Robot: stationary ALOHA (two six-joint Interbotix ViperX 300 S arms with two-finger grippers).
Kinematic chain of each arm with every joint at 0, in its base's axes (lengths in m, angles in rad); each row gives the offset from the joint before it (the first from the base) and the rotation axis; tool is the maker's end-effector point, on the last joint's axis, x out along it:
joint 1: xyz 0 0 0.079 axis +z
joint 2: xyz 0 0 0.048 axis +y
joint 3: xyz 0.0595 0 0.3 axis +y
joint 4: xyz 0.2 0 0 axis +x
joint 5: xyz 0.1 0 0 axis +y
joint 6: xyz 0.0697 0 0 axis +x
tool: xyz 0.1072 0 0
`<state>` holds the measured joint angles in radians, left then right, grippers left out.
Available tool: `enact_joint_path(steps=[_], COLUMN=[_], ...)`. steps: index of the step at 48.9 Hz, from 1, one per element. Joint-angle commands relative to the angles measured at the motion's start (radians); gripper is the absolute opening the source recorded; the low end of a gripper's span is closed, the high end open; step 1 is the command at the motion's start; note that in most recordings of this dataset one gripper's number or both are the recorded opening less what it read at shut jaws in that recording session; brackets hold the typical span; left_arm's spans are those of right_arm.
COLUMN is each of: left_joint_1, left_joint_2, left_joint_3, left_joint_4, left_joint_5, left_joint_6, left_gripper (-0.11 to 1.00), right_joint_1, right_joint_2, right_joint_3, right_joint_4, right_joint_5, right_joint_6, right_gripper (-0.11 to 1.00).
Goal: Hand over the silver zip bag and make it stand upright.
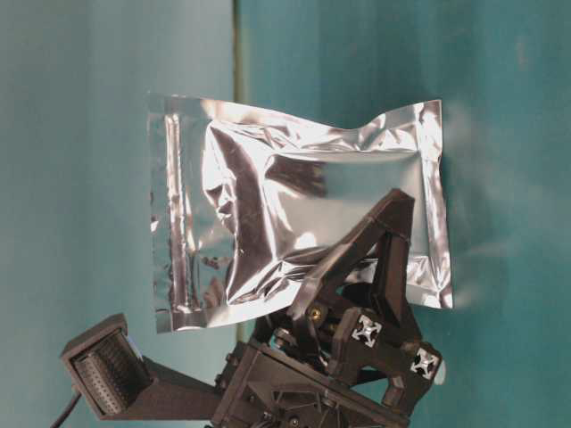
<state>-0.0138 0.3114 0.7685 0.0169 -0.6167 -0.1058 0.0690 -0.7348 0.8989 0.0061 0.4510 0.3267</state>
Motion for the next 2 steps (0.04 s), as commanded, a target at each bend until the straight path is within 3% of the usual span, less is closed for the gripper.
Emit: enact_joint_path(steps=[1, 2], left_joint_1=[-0.011, -0.011], left_joint_2=[-0.009, -0.009], left_joint_3=[-0.003, -0.003], left_joint_4=[0.003, 0.003], left_joint_5=[0.0, 0.0], left_joint_6=[0.0, 0.0], left_gripper=[0.28, 0.28], right_joint_1=[0.0, -0.002], right_joint_2=[-0.003, -0.003], right_joint_3=[-0.009, -0.008], right_joint_4=[0.002, 0.002], right_joint_5=[-0.009, -0.009], right_joint_6=[0.008, 0.008], right_gripper=[0.87, 0.87])
